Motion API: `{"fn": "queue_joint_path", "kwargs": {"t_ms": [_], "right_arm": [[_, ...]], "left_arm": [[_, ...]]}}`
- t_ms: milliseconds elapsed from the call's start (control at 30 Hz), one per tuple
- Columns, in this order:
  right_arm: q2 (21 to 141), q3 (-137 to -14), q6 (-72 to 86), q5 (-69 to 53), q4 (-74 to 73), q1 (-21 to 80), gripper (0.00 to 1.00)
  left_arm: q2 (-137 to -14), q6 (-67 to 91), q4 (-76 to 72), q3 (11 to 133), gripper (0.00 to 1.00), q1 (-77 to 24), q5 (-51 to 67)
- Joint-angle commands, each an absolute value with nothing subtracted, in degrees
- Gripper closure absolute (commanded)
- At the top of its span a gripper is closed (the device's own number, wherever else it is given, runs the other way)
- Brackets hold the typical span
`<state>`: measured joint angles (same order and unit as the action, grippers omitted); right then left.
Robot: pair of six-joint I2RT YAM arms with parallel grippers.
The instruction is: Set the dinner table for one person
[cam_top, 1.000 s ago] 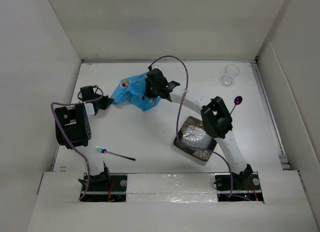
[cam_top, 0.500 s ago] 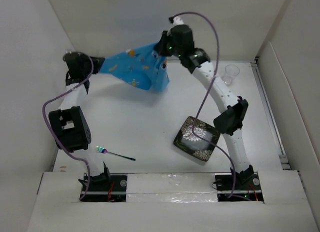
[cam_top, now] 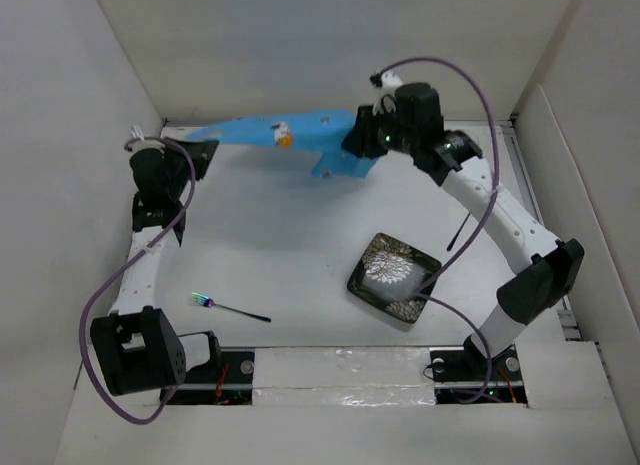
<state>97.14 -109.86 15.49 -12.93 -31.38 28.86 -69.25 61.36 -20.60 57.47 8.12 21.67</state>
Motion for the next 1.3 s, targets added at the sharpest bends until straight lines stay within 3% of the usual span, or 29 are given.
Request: {"fn": "queue_joint_path", "kwargs": {"t_ms": [0,33,67,167,267,400,467,500,533,633,667,700,800,1033,1267], "right_arm": [[94.1,-90.1,13.8,-12.8,-27.6,31.0,0.66],[93.0,-86.4,14.6,-12.1,-26.8,31.9,0.54],[90.5,-83.2,15.7,-11.5,-26.4,31.9,0.51],[86.5,-73.4,18.3,-7.4,-26.5,32.5,0.37],[83.9,-68.4,20.8,-1.9,-26.6,32.5,0.3],[81.9,-65.2,23.3,1.3,-25.8,29.4,0.3],[82.1,-64.4,25.2,2.1,-25.1,27.0,0.5],[82.4,-64.1,25.9,3.1,-24.5,26.0,0.67],[83.4,-64.0,26.7,3.3,-24.2,24.9,0.98],[87.8,-65.6,29.2,3.7,-23.4,21.3,1.0],[89.4,-66.9,30.5,4.0,-25.0,20.5,0.93],[91.0,-68.8,30.8,4.2,-25.6,19.3,0.71],[94.9,-69.2,32.5,4.0,-26.0,18.0,0.43],[99.8,-68.2,35.0,0.4,-23.7,16.0,0.35],[106.5,-71.9,38.9,-2.8,-23.0,15.5,0.41]], "left_arm": [[-68.0,57.8,-12.7,47.1,1.0,8.5,15.7],[-67.4,55.9,-11.6,44.0,1.0,8.5,15.1],[-66.8,54.8,-10.6,42.8,0.93,8.5,15.1],[-64.5,50.0,-4.6,39.4,0.56,8.5,12.8],[-59.9,45.7,-0.2,38.3,0.45,8.5,6.1],[-61.9,40.8,3.3,40.9,0.43,8.5,-1.7],[-64.7,39.5,3.7,42.7,0.42,8.5,-3.9],[-68.2,38.7,3.6,43.4,0.41,8.5,-4.0],[-70.1,38.1,3.7,45.3,0.39,8.5,-3.5],[-79.8,36.6,4.8,50.6,0.39,8.5,-1.9],[-82.4,36.4,5.3,51.8,0.39,8.5,-1.8],[-86.4,36.5,6.3,53.0,0.39,8.5,-2.1],[-94.1,34.5,8.2,59.4,0.4,8.5,-2.1],[-101.6,32.8,9.3,65.5,0.41,8.5,-1.8],[-108.1,32.7,10.5,69.8,0.5,8.5,-0.4]]}}
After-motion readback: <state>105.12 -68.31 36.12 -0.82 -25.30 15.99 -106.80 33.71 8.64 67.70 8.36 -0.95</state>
